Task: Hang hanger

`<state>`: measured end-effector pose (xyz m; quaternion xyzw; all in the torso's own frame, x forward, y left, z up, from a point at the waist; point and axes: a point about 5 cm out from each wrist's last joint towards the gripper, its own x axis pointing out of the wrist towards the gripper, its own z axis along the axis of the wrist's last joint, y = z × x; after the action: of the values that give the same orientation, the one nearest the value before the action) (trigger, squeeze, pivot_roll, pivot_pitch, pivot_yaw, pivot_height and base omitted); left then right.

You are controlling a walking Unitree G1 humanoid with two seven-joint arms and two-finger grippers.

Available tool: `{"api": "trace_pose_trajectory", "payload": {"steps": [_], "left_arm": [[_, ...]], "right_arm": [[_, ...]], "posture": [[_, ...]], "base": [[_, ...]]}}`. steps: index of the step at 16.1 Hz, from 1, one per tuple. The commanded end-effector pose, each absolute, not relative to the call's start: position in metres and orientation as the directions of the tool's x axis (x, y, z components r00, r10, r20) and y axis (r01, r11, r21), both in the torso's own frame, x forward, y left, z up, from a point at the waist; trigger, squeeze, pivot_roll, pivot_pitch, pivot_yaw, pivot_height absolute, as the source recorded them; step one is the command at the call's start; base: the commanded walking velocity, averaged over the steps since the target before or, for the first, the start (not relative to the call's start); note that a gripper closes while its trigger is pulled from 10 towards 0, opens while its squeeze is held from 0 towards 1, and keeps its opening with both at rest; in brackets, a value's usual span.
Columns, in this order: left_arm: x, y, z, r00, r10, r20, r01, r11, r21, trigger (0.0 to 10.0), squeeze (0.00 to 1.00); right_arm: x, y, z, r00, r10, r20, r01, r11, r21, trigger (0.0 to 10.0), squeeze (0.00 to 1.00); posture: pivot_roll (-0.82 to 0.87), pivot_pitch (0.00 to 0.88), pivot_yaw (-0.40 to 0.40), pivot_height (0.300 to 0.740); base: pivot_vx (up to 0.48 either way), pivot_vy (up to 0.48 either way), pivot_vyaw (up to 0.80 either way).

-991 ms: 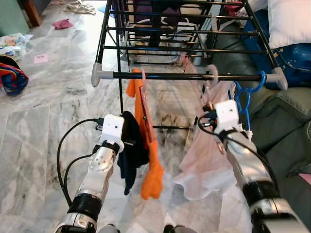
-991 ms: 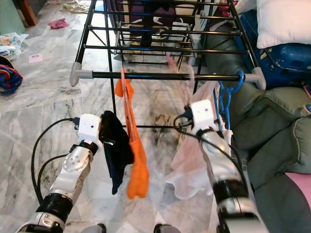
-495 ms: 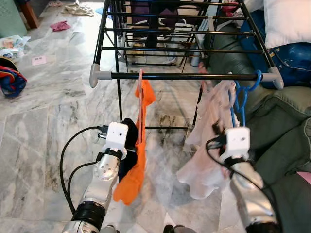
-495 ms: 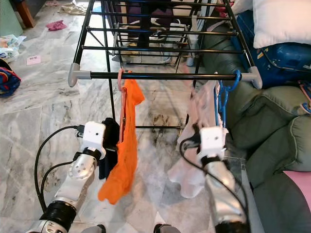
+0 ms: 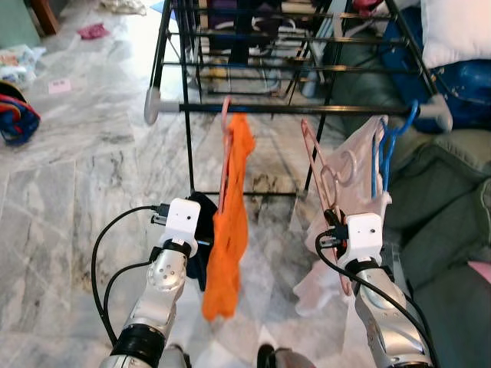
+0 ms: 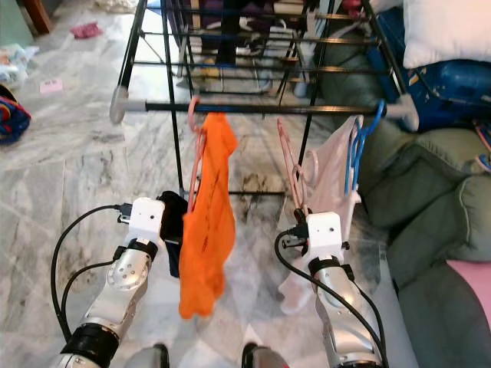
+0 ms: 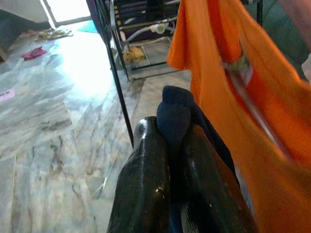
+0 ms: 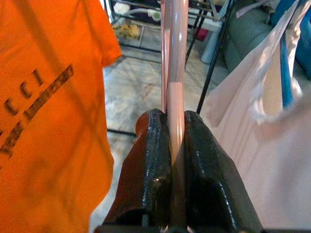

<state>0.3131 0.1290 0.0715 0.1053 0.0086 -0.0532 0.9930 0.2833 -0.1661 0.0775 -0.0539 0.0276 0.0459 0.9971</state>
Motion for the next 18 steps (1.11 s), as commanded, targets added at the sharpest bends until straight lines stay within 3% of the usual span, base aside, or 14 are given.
{"api": "trace_pose_trajectory", "payload": {"steps": [1,13,18], "left_arm": [[0.314,0.128,0.076,0.995,-0.096,-0.007,0.095,0.973,0.210,10.0,0.00],[0.316,0.131,0.074,0.995,-0.094,-0.028,0.098,0.967,0.236,10.0,0.00],[0.307,0.134,0.066,0.988,-0.135,-0.075,0.150,0.953,0.262,10.0,0.00]], "right_arm": [[0.284,-0.168,0.080,0.994,0.088,-0.058,-0.094,0.990,-0.109,10.0,0.00],[0.288,-0.160,0.077,0.993,0.096,-0.071,-0.102,0.991,-0.083,10.0,0.00],[0.272,-0.159,0.063,0.989,0.071,-0.132,-0.076,0.996,-0.035,10.0,0.00]], "posture": [[-0.01,0.184,-0.047,0.740],[0.01,0.165,-0.026,0.740],[0.01,0.162,-0.020,0.740]], "base": [[-0.300,0.000,0.00],[-0.324,0.000,0.00],[-0.355,0.000,0.00]]}}
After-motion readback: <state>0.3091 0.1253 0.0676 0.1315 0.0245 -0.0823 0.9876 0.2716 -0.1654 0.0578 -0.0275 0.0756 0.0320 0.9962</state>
